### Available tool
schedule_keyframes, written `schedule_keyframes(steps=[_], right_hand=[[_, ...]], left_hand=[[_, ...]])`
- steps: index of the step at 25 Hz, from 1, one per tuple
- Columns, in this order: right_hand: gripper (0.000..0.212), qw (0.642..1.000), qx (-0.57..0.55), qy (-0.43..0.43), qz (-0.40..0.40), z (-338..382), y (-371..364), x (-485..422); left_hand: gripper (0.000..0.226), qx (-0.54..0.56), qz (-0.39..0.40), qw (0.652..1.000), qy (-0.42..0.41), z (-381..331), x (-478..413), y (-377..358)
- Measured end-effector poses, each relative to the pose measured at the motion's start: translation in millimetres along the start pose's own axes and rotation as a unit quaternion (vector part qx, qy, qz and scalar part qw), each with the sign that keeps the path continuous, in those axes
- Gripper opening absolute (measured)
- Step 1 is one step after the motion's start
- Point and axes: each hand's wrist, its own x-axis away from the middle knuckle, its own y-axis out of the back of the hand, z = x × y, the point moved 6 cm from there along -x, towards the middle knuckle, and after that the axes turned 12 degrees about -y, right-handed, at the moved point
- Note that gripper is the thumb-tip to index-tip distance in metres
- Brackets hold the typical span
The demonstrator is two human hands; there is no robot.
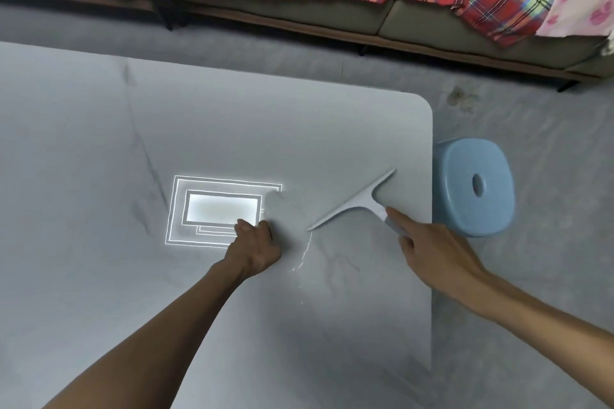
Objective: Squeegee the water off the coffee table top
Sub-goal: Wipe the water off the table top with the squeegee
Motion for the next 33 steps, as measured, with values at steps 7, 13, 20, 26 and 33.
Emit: schedule_keyframes(steps=[7,13,20,26,33], right_hand=[[0.051,0.996,-0.057,0.016,-0.073,103.7,74.1,-134.0],[0.058,0.998,-0.047,-0.013,-0.045,73.8,16.7,-81.1],[0.05,1.0,-0.018,-0.017,0.001,1.2,3.1,12.8],[0.045,0.984,-0.062,-0.109,-0.127,-6.4,89.3,-137.2],[0.053,0.983,-0.132,-0.112,-0.055,-24.8,27.0,-88.4]], left_hand=[[0.056,0.065,-0.014,0.997,0.039,6.7,-8.1,-14.6],[0.058,0.101,-0.018,0.994,0.046,8.8,-6.9,-23.4],[0.031,0.143,-0.099,0.984,0.022,-1.9,8.4,-21.3],[0.04,0.118,-0.088,0.989,0.03,-14.9,12.9,-37.6],[0.045,0.125,-0.058,0.987,0.077,-15.9,-0.5,-42.0]])
